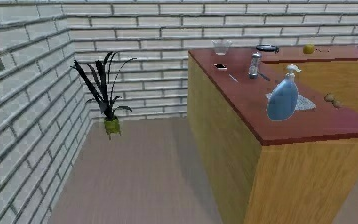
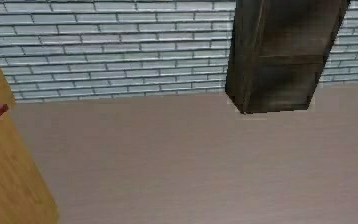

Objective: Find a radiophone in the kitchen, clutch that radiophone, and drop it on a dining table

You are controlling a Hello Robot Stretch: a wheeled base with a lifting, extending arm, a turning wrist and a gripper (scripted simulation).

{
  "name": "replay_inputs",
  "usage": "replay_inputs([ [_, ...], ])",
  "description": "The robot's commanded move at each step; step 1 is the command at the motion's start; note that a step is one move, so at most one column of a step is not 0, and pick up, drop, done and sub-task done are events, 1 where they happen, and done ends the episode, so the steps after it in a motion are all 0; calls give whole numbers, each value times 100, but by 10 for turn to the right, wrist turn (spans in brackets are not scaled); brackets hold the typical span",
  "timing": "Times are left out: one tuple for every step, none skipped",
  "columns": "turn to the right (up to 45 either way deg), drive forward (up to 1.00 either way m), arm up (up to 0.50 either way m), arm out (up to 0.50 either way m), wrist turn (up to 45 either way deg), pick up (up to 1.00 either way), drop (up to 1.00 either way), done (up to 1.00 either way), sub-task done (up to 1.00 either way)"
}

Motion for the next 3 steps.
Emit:
replay_inputs([
  [-330,0,0,0,0,0,0,0,0],
  [0,65,0,0,0,0,0,0,0],
  [330,0,0,0,0,0,0,0,0],
])
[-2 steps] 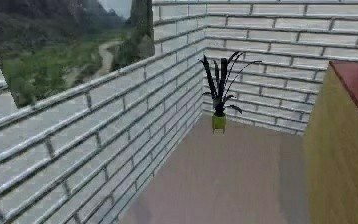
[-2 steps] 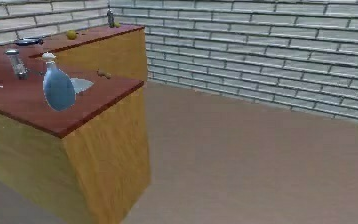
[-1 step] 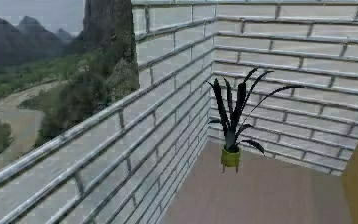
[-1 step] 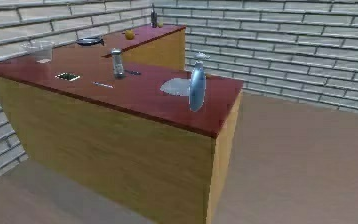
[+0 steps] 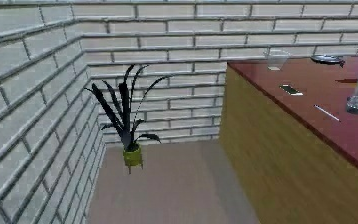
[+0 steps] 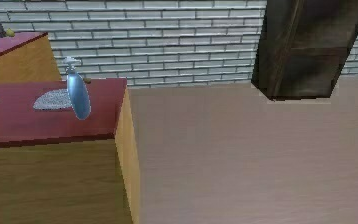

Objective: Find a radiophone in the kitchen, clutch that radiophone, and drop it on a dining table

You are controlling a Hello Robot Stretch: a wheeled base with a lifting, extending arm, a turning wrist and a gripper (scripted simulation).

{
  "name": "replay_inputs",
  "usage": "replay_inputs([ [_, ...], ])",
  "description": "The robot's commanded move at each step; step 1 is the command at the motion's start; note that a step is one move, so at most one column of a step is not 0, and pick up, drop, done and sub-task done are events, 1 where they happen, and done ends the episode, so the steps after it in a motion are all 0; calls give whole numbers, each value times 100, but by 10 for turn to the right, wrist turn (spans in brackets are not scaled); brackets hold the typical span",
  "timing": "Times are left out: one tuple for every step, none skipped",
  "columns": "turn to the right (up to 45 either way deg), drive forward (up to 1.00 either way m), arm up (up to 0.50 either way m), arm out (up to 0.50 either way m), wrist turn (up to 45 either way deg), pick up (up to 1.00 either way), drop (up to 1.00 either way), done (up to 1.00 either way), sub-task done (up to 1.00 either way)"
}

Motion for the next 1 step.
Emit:
replay_inputs([
  [0,30,0,0,0,0,0,0,0],
])
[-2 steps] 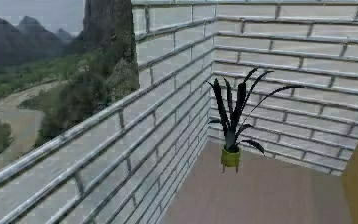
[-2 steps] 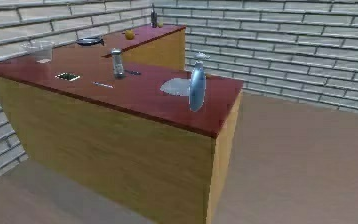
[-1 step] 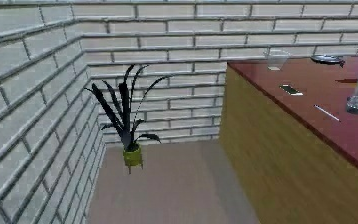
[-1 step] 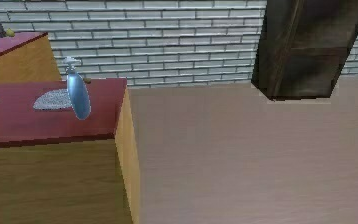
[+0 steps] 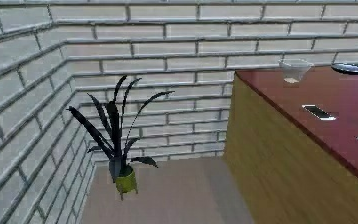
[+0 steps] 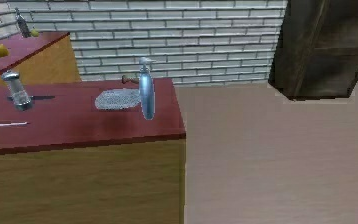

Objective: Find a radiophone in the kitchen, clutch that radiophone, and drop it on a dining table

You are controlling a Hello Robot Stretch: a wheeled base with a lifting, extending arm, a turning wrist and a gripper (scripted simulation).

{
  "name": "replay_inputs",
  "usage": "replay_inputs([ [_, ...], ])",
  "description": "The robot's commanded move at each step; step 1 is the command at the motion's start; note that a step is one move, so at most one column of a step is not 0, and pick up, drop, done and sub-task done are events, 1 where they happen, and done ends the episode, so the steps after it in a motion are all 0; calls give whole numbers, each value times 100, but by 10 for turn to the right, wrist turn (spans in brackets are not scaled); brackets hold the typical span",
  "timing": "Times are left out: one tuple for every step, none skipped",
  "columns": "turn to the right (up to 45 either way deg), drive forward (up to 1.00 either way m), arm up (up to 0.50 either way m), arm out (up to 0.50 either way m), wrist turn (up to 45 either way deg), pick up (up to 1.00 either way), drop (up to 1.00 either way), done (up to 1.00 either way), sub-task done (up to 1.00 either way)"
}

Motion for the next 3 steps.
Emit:
replay_inputs([
  [-450,0,0,0,0,0,0,0,0],
  [-90,0,0,0,0,0,0,0,0],
  [450,0,0,0,0,0,0,0,0],
])
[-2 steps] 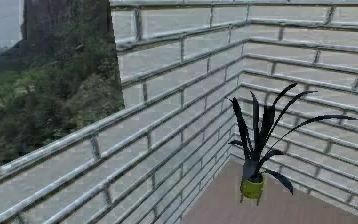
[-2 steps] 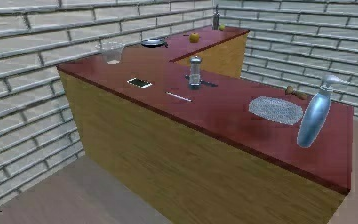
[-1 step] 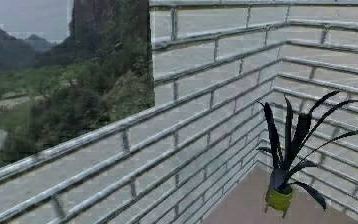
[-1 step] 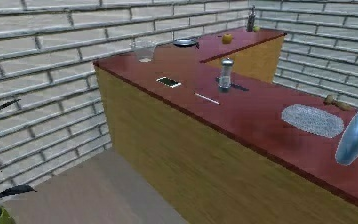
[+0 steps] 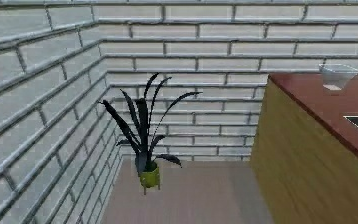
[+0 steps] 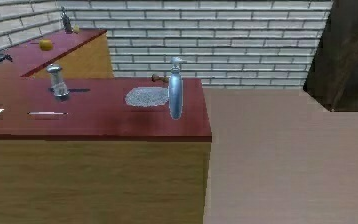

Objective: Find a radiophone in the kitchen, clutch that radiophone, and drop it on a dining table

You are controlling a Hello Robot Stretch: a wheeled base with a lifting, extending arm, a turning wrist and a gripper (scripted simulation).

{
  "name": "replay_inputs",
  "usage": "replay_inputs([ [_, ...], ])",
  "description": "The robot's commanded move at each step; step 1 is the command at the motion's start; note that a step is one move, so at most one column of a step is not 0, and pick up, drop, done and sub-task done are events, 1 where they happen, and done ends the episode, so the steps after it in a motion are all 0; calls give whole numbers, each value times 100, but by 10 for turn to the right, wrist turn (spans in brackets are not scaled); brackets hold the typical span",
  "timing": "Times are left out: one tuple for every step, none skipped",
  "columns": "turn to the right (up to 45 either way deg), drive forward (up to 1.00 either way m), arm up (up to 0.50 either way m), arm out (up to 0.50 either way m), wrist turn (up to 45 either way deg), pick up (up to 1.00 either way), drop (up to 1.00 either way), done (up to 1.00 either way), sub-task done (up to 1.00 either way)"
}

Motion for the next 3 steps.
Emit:
replay_inputs([
  [300,0,0,0,0,0,0,0,0],
  [0,65,0,0,0,0,0,0,0],
  [-450,0,0,0,0,0,0,0,0],
])
